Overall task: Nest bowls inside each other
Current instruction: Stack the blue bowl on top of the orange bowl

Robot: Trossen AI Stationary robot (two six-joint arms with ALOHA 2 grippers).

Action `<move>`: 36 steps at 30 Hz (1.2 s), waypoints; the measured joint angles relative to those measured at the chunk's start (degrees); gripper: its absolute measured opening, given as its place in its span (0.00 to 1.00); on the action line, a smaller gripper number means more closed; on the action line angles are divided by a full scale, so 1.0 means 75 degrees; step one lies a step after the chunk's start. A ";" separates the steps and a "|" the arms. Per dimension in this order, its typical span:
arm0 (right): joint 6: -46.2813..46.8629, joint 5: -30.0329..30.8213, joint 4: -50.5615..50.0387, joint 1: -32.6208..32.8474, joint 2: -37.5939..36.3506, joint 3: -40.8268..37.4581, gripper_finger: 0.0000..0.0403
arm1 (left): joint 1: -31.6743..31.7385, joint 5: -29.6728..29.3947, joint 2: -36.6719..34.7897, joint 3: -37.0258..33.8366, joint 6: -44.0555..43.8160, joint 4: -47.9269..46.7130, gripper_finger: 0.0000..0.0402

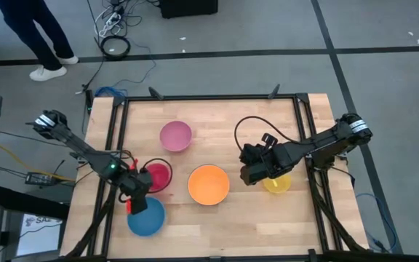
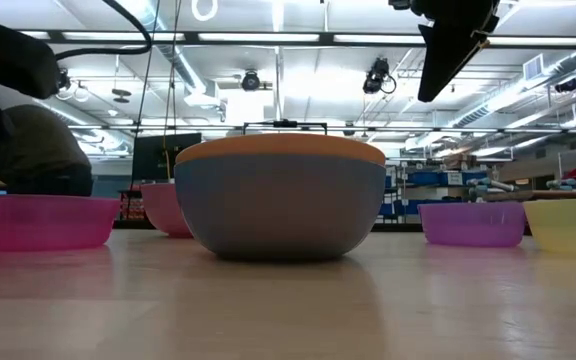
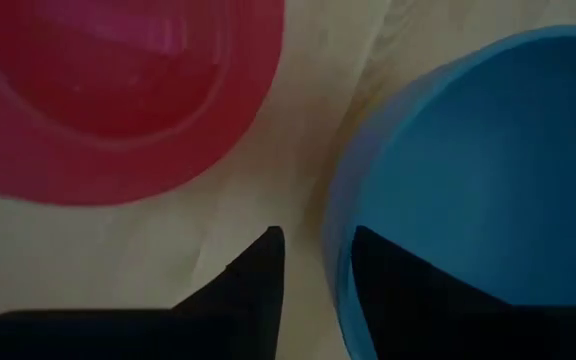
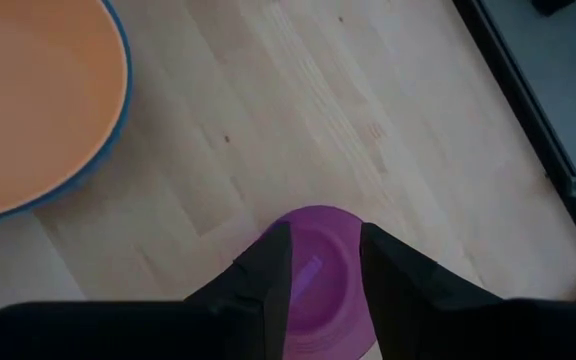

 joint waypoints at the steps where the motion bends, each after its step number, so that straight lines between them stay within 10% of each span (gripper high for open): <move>1: 0.0000 0.0000 0.0000 0.0000 0.0000 0.0000 0.27 | -0.0003 0.0003 0.0085 0.0000 0.0033 0.0098 0.32; 19: -0.0012 0.0006 0.0000 -0.0005 0.0000 0.0000 0.27 | 0.0026 0.0075 0.0262 0.0990 0.1866 0.0422 0.02; 25: -0.0157 0.0079 0.0040 -0.0116 0.0000 0.0000 0.27 | 0.1171 -0.2589 -0.0076 0.2545 0.3939 -0.0096 0.02; 36: -0.0132 0.0204 -0.0119 -0.0161 0.0003 0.0000 0.26 | 0.3335 -0.1887 0.1648 0.2646 0.5391 0.2309 0.02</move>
